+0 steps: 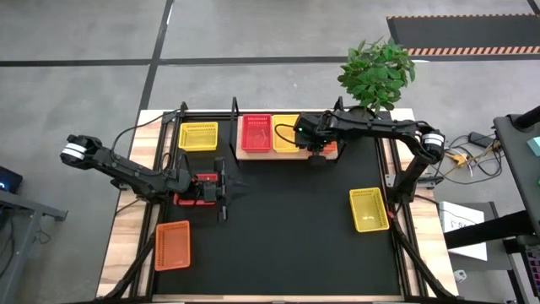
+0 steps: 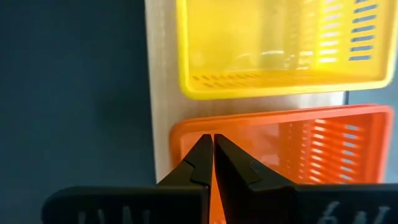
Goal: Stack baskets on shelf by color
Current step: Stack the right orange bin on top of the orange bin on the shelf, then stack the red bin on top of the red bin on the shelf
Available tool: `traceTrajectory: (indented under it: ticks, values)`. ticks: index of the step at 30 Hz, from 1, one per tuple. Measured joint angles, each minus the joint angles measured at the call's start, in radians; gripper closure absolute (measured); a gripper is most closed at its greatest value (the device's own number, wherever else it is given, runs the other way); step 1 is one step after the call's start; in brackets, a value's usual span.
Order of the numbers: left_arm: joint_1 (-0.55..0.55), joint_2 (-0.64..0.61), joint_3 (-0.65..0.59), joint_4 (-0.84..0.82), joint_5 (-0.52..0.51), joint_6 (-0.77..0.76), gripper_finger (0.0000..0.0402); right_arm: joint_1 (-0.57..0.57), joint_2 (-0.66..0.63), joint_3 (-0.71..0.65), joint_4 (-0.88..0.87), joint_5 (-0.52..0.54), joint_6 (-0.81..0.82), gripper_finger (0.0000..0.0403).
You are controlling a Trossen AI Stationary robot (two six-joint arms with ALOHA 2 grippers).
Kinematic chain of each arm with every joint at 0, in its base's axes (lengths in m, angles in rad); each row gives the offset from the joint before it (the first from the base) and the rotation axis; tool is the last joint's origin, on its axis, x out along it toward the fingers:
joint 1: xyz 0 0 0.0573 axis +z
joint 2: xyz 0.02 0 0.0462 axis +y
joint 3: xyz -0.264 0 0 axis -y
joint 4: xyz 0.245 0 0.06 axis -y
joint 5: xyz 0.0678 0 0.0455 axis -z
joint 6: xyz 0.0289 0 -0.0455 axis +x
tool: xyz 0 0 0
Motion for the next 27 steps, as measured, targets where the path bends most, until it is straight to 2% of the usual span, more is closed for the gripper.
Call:
traceTrajectory:
  ticks: [8,15,20,27]
  values:
    - [0.001,0.000,0.000,0.000,0.000,0.000,0.0332,0.032,-0.061,0.029,-0.020,0.005,0.034,0.0394]
    - [0.001,0.000,0.001,0.001,-0.001,0.000,0.0332,0.187,-0.190,-0.033,0.012,0.004,0.138,0.0394]
    - [0.001,0.000,0.001,0.003,-0.025,-0.009,0.0332,0.335,-0.325,-0.175,0.174,0.001,0.220,0.0394]
    - [0.001,0.000,0.007,0.002,-0.062,-0.041,0.0332,0.498,-0.515,-0.488,0.593,0.024,0.309,0.0394]
